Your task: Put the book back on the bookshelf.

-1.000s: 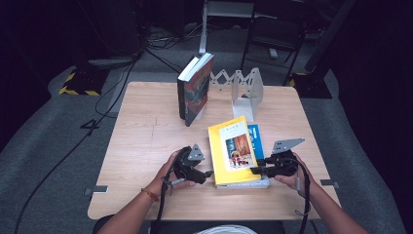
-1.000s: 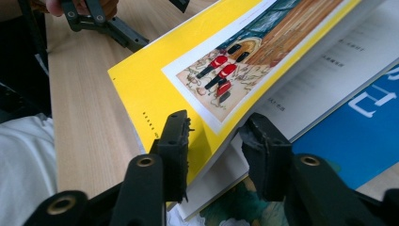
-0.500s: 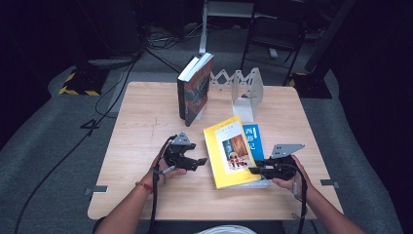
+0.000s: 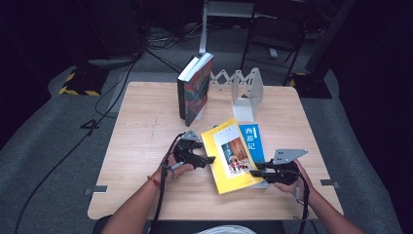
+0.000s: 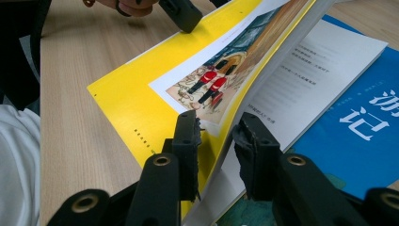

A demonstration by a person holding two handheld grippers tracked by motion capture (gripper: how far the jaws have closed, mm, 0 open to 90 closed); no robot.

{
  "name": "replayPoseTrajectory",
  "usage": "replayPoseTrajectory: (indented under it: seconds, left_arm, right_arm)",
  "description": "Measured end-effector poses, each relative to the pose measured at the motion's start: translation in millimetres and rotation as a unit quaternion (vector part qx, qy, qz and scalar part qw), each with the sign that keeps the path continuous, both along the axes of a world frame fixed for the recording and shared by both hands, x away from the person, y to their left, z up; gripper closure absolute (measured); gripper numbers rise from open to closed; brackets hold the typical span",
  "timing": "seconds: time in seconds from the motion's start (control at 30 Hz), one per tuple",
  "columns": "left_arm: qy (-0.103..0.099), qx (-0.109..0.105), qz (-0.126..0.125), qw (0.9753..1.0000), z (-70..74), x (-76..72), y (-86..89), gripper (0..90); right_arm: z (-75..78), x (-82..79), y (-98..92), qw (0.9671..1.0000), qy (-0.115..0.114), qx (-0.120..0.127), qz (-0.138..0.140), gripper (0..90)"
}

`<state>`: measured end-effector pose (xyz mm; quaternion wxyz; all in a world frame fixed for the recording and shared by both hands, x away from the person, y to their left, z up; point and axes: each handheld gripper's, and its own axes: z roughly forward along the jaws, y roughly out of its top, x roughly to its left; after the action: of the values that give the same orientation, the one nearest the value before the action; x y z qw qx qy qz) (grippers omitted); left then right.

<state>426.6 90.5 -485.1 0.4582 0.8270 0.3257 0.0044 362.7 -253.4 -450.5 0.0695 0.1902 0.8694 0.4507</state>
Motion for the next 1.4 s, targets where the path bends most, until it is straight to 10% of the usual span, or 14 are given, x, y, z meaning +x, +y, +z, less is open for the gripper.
replayPoseTrajectory:
  seconds: [0.33,0.57,0.8,1.4]
  left_arm:
    - [0.058,-0.025,0.012,0.9979,-8.3,18.8,-6.2,7.3]
    - [0.01,-0.035,0.027,0.999,10.9,10.4,0.7,13.4]
    - [-0.039,-0.109,0.01,0.9932,38.6,1.3,9.5,24.0]
    - [-0.135,-0.12,-0.022,0.9834,90.2,-17.6,2.9,55.1]
  right_arm:
    - [1.3,-0.4,1.9,0.9998,-0.014,0.009,0.009,70.6]
    - [5.2,-1.6,0.9,0.9992,-0.035,0.01,0.014,70.8]
    - [7.6,0.1,-1.3,0.9985,-0.053,0.009,0.009,73.0]
    - [8.7,1.4,0.6,0.9975,-0.07,0.003,-0.009,75.9]
